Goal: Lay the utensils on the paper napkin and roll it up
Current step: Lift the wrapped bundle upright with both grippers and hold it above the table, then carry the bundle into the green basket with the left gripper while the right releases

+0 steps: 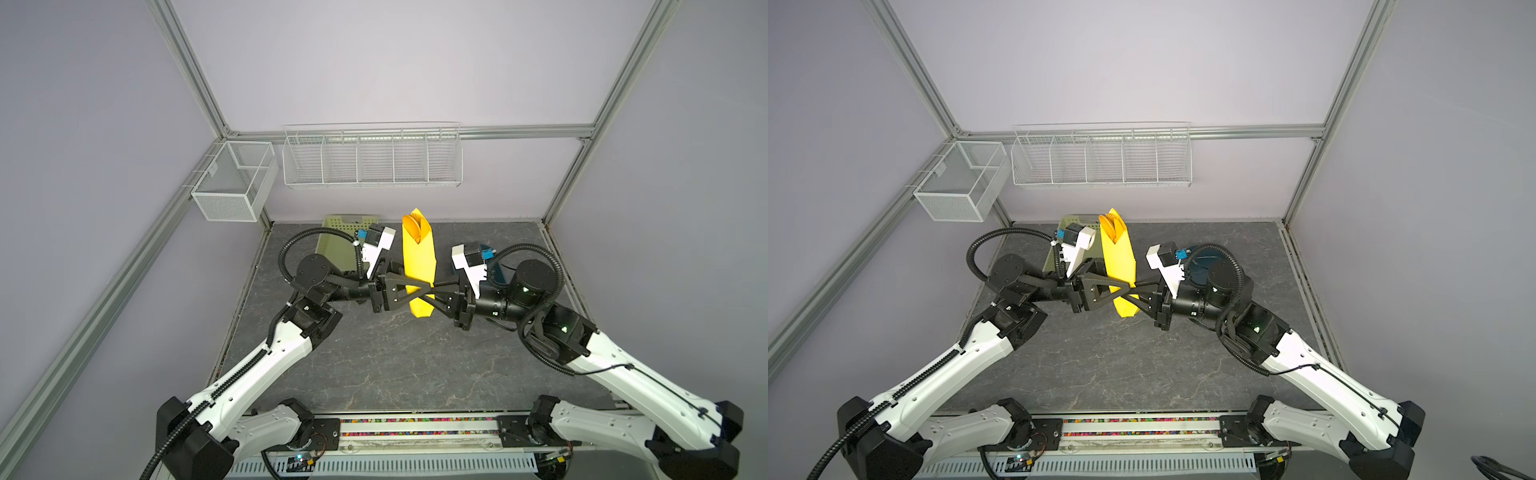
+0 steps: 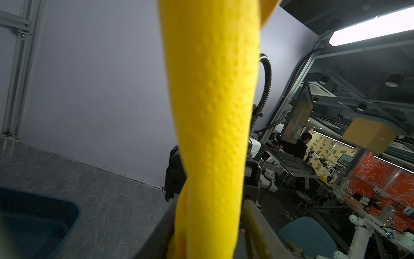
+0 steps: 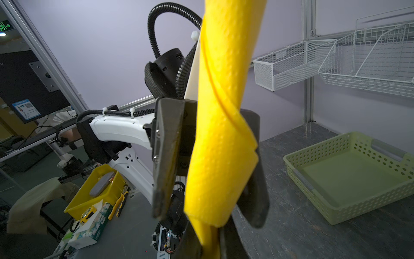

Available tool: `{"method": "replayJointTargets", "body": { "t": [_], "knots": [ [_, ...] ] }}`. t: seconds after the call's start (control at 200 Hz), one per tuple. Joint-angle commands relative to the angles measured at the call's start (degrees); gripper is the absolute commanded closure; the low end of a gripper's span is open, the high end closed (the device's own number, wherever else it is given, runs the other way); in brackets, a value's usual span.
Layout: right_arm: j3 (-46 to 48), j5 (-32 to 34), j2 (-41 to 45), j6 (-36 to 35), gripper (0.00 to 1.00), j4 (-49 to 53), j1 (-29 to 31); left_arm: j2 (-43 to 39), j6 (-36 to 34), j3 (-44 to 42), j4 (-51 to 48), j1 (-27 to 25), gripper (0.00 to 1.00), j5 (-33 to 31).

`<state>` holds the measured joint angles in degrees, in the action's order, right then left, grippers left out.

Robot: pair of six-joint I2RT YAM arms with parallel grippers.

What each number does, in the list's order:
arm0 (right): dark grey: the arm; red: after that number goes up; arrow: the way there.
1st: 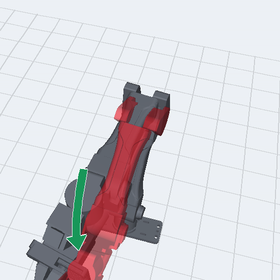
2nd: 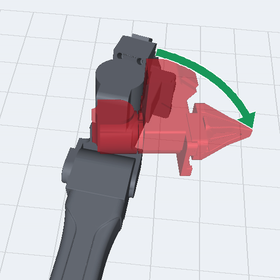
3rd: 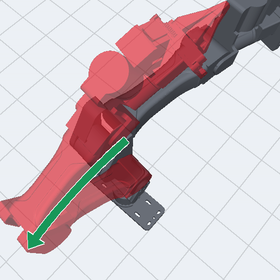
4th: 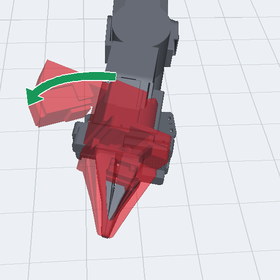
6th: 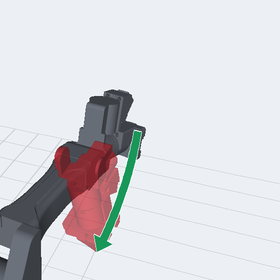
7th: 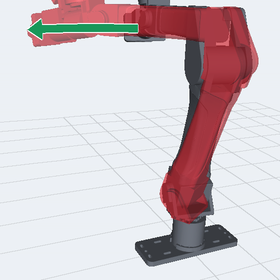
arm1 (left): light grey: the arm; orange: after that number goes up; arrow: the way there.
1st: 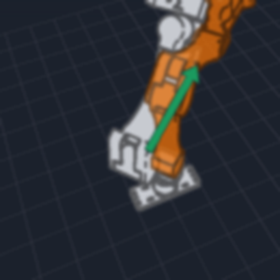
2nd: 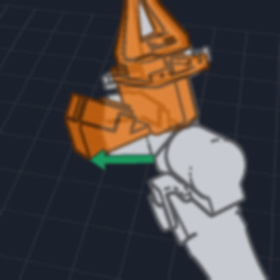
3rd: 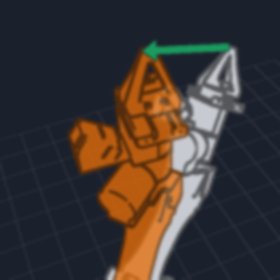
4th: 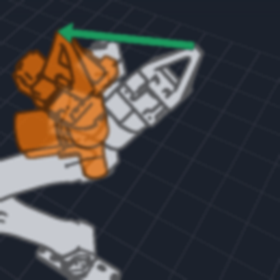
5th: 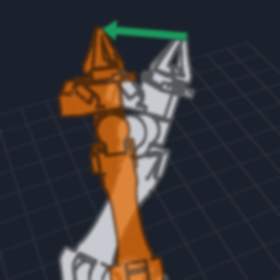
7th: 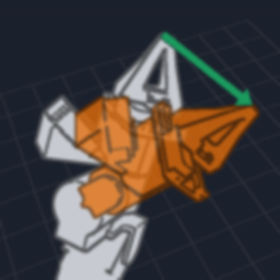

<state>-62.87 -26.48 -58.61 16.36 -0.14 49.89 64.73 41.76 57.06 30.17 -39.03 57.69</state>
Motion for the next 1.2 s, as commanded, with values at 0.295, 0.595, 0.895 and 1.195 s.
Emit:
{"method": "replayJointTargets", "body": {
  "t": [0.295, 0.595, 0.895, 1.195],
  "knots": [
    [1.96, 0.84, 1.39, 0.23, 0.93, -0.1, 0.08, 0.57, -0.51, 0.35, 1.33, 0.63, 0.96, -0.76],
    [3.04, 10.3, 4.34, -1.06, 0.58, 11.7, -2.73, 1.27, -21.6, 6.8, -36.48, 10.61, 0.99, -9.62],
    [5.03, 9.19, 5.48, -0.6, 0.58, 16.1, -9.16, 14.69, -26.21, 12.19, -54.63, 26.06, 1.0, -21.24],
    [5.55, 7.67, 5.85, -0.8, 0.59, 16.41, -10.82, 35.15, -28.01, 28.17, -62.68, 33.0, 1.0, -20.66]
  ]
}}
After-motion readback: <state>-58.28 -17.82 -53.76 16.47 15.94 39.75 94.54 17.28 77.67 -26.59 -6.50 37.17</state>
